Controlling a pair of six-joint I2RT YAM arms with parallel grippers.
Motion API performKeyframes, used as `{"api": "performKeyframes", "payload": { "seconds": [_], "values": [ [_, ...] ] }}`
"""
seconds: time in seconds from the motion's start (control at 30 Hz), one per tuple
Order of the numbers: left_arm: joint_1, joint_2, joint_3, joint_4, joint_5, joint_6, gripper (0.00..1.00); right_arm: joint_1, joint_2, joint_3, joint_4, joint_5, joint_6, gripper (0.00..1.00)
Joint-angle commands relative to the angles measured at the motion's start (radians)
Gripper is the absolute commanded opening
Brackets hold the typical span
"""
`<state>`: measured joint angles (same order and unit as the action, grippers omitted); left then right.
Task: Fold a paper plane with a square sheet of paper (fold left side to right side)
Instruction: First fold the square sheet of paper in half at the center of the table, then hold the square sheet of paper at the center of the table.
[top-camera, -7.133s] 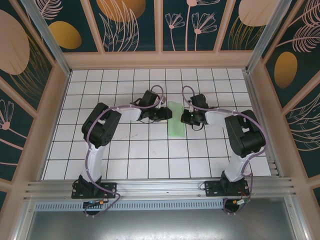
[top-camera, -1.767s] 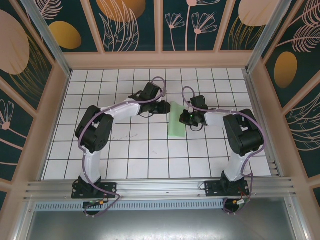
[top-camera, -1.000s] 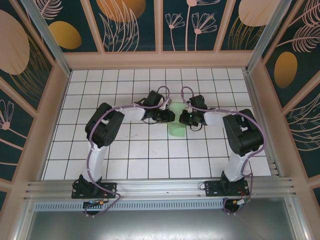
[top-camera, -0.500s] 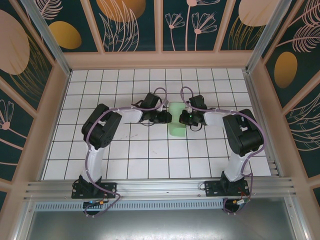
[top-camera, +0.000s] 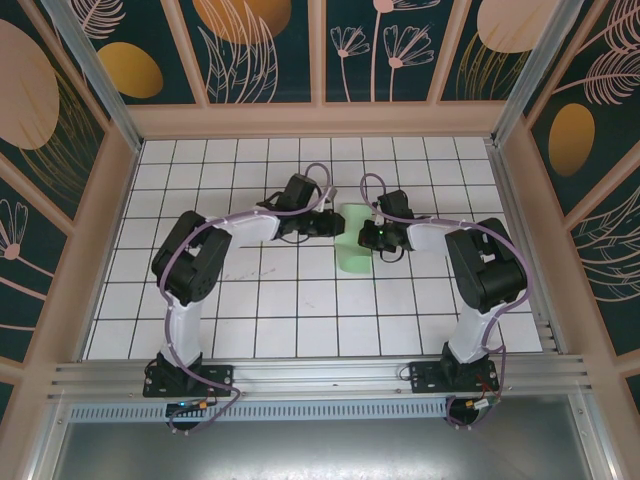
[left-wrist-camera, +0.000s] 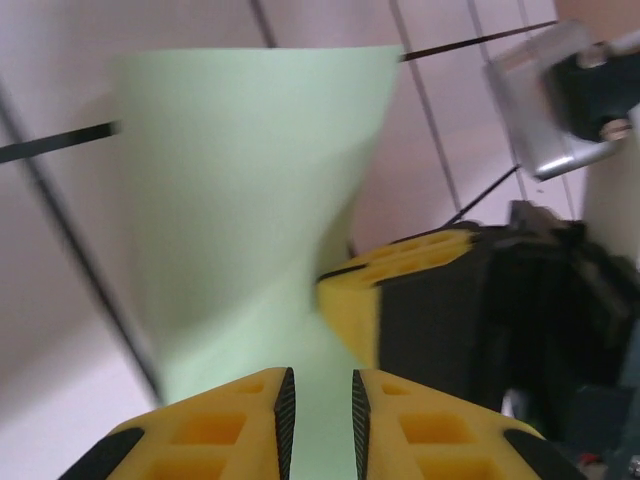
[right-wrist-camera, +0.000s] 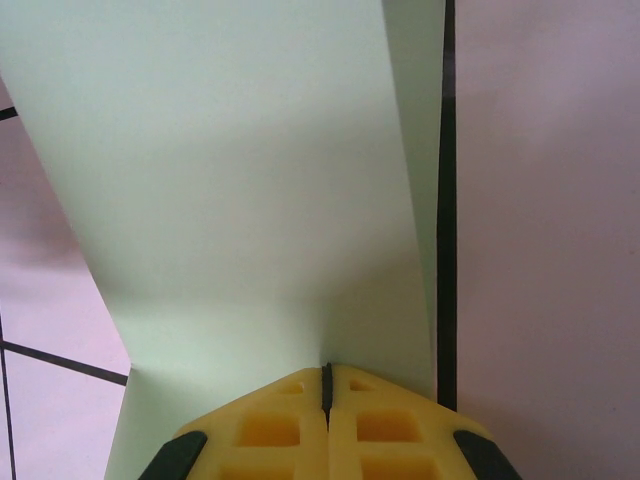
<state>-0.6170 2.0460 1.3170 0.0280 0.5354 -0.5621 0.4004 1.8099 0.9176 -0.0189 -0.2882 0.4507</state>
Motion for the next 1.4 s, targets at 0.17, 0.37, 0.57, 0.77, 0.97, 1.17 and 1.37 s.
{"api": "performKeyframes", "payload": {
  "seconds": [0.17, 0.37, 0.57, 0.77, 0.97, 1.17, 1.37],
  "values": [
    [-0.025, 0.113, 0.065, -0.013, -0.01, -0.01, 0.26, 0.021, 0.058, -0.012, -0.121, 0.04, -0.004, 0.02],
    [-0.024, 0.137, 0.05, -0.034, -0.027, 0.002, 0.26, 0.025, 0.06, -0.006, -0.126, 0.04, -0.006, 0.02],
    [-0.027, 0.142, 0.014, -0.039, -0.039, 0.006, 0.26, 0.022, 0.042, 0.006, -0.127, 0.032, -0.018, 0.02],
    [-0.029, 0.143, -0.023, -0.041, -0.058, 0.008, 0.26, -0.022, -0.033, 0.034, -0.066, -0.06, -0.034, 0.02],
    [-0.029, 0.147, -0.036, -0.05, -0.083, 0.015, 0.26, -0.056, -0.072, 0.088, -0.009, -0.111, -0.036, 0.02],
    [-0.03, 0.146, -0.032, -0.053, -0.085, 0.016, 0.26, -0.056, 0.024, 0.152, 0.026, -0.148, -0.028, 0.02],
    [-0.03, 0.141, -0.032, -0.053, -0.085, 0.016, 0.26, -0.049, 0.127, 0.215, 0.031, -0.176, -0.029, 0.02]
  ]
}}
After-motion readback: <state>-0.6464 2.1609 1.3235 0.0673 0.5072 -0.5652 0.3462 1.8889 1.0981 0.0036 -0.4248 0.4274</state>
